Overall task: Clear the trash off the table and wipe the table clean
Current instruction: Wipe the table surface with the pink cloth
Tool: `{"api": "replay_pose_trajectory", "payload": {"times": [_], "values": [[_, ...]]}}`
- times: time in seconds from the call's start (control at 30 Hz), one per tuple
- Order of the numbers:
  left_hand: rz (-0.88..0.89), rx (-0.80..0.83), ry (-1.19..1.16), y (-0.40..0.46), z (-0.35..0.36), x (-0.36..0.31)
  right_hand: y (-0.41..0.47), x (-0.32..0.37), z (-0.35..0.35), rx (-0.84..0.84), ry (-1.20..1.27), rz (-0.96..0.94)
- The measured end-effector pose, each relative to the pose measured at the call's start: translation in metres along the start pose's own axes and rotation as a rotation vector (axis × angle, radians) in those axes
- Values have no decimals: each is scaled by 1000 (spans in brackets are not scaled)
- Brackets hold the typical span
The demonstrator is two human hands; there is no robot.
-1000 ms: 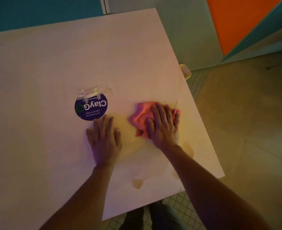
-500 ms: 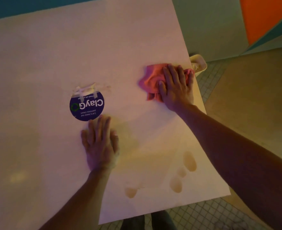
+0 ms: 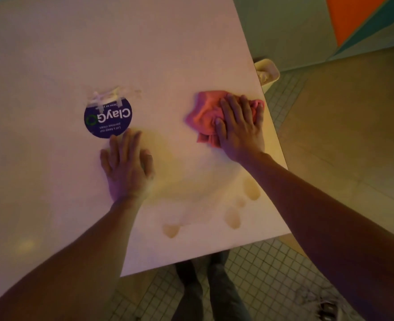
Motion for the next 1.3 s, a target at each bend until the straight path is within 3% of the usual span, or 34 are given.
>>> {"api": "replay_pose_trajectory", "payload": {"times": [0.17,0.4,0.53,0.73,1.0,1.3], "values": [[-12,26,-56,-6,0,1,-72,-2,2,7,-26,15],[-2,47,-343,-11,-17,34,-155,-7,9,31,-53,77],[-116,-2,-242,-65,-31,100,-188,5,13,36,-49,152],[-276,90,-124,-150,-23,176,-231,37,19,41,-61,242],[-310,77,-104,-162,-18,181,-210,80,27,43,-27,359],[-322,75,-96,-160,-15,186,-138,232,46,94,70,122]]}}
Point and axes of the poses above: each hand's wrist, its own y-axis towards the middle knuckle, its own z-axis out of the palm, x = y × z, the point moved 6 cm from there along y, towards the middle knuckle, and after that the axes turned 8 degrees about x, right-handed, at the moved point
